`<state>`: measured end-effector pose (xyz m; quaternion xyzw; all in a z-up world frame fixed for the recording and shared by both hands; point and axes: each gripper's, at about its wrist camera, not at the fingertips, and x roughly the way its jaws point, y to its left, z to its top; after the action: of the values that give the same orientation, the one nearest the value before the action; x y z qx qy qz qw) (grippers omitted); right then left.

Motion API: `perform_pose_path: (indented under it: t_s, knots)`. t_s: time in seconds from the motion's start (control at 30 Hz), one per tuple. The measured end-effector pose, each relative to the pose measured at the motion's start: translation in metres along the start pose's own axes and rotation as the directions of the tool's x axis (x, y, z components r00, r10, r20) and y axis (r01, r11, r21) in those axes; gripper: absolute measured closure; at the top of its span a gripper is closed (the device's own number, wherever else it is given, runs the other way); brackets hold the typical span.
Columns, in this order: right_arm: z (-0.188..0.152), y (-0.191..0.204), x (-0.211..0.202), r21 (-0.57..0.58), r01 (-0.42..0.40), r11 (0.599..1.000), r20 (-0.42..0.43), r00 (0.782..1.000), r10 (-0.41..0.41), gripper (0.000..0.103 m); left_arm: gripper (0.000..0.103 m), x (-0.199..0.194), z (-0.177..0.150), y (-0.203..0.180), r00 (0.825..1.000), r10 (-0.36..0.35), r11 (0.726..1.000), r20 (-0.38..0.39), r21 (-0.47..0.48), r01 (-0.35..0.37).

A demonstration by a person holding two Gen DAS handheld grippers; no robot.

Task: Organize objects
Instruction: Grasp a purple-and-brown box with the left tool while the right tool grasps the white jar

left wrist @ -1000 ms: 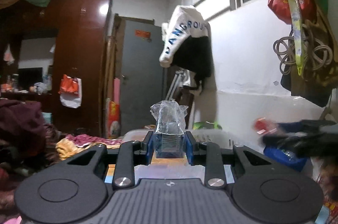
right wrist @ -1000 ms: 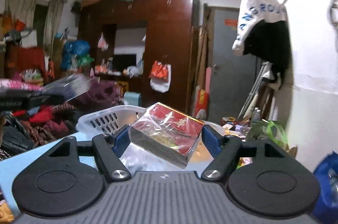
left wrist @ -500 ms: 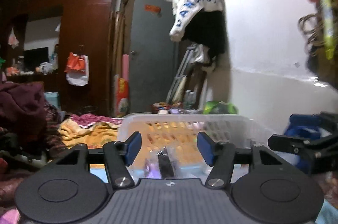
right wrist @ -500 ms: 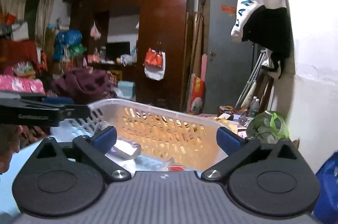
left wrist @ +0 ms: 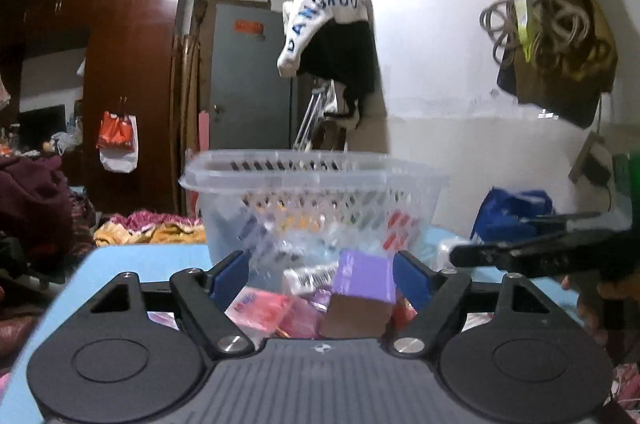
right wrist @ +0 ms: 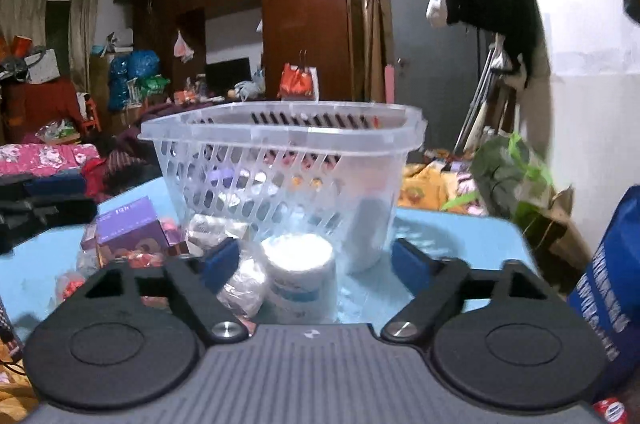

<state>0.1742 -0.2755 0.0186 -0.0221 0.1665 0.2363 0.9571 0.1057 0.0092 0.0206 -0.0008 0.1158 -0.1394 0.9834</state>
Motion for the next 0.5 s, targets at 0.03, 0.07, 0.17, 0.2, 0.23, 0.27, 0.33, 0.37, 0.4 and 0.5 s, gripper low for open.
perform_pose_path:
  t_s: [0.03, 0.07, 0.17, 0.2, 0.23, 0.27, 0.33, 0.37, 0.4, 0.5]
  knots:
    - [0.000, 0.000, 0.005, 0.007, -0.009, 1.000, -0.011, 1.000, 0.009, 0.027, 0.021, 0.004, -0.001, 0.000, 1.000, -0.003, 1.000, -0.007, -0.002, 0.003]
    - [-0.002, 0.000, 0.007, 0.009, -0.010, 1.000, -0.019, 1.000, 0.011, 0.030, 0.021, 0.006, -0.003, -0.001, 1.000, -0.004, 1.000, -0.015, -0.004, 0.004]
    - [-0.010, 0.000, 0.013, 0.033, -0.021, 0.999, -0.058, 0.998, 0.023, 0.040, 0.022, 0.011, -0.007, -0.001, 1.000, -0.011, 1.000, -0.018, -0.014, 0.011]
    - [-0.014, -0.001, 0.011, 0.043, -0.039, 0.998, -0.056, 0.998, 0.041, 0.045, 0.022, 0.011, -0.007, -0.003, 1.000, -0.004, 1.000, -0.016, -0.006, 0.004]
    - [-0.017, 0.000, 0.009, 0.042, -0.045, 0.998, -0.055, 0.997, 0.047, 0.045, 0.022, 0.009, -0.007, -0.006, 1.000, 0.012, 1.000, -0.009, 0.009, -0.012]
    - [-0.019, 0.001, 0.008, 0.036, -0.038, 0.999, -0.055, 0.998, 0.040, 0.047, 0.022, 0.008, -0.007, -0.008, 1.000, 0.027, 0.999, -0.001, 0.027, -0.027]
    - [-0.023, 0.002, 0.006, 0.024, -0.029, 0.999, -0.059, 0.998, 0.031, 0.054, 0.024, 0.007, -0.009, -0.014, 0.999, 0.036, 0.998, 0.005, 0.042, -0.036]
    - [-0.026, 0.003, 0.005, 0.021, -0.019, 1.000, -0.061, 0.998, 0.020, 0.056, 0.024, 0.006, -0.009, -0.015, 0.999, 0.038, 0.998, 0.008, 0.043, -0.038]
    - [-0.027, 0.004, 0.004, 0.016, -0.016, 1.000, -0.058, 0.998, 0.017, 0.056, 0.024, 0.005, -0.010, -0.017, 0.999, 0.038, 0.998, 0.009, 0.048, -0.038]
    - [-0.027, 0.003, 0.004, 0.021, -0.016, 1.000, -0.055, 0.998, 0.017, 0.056, 0.024, 0.006, -0.011, -0.020, 0.999, 0.032, 0.998, 0.008, 0.049, -0.032]
